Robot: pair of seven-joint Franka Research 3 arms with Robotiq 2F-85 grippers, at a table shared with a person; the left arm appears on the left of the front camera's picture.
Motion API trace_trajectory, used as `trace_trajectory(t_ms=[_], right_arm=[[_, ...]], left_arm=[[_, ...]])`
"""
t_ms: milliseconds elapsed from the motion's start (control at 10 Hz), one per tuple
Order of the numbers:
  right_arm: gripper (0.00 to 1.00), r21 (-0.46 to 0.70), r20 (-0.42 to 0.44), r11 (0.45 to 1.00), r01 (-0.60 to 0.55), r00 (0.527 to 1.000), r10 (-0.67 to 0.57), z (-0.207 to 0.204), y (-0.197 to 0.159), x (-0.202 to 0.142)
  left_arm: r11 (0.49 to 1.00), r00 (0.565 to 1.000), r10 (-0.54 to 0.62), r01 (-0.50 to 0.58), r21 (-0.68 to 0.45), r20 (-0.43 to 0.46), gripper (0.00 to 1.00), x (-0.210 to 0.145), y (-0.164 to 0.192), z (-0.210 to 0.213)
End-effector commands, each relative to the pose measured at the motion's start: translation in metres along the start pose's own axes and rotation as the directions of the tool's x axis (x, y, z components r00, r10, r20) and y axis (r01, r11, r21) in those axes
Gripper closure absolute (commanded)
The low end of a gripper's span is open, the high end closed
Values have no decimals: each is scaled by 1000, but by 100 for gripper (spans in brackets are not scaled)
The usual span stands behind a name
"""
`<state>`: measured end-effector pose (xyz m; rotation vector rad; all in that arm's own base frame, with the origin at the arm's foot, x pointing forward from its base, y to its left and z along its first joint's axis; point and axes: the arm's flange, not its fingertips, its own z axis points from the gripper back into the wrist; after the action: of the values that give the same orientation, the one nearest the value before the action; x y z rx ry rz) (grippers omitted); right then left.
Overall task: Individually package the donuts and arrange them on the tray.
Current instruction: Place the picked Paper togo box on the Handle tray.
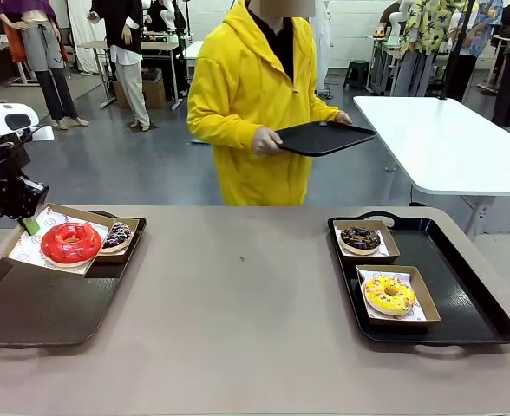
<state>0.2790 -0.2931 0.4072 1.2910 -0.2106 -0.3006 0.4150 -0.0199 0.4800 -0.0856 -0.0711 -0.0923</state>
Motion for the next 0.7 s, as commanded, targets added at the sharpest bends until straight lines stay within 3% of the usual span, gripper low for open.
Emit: trace_trajectory(t_ms=[0,100,300,600], right_arm=[[0,7,1,1000,2,1000,-2,1,1,0],[0,7,1,1000,2,1000,-2,1,1,0],[0,7,1,1000,2,1000,-2,1,1,0],[0,7,1,1000,2,1000,-2,1,1,0]], left_arm=[[989,988,-140,142,-29,57,99,1,5,-7],[982,979,-186,188,-9,83,99,-5,12,-12],[986,981,-166,162,47,104,99,-15,25,-28],[998,994,-64,61,33,86,99,-28,38,-63]])
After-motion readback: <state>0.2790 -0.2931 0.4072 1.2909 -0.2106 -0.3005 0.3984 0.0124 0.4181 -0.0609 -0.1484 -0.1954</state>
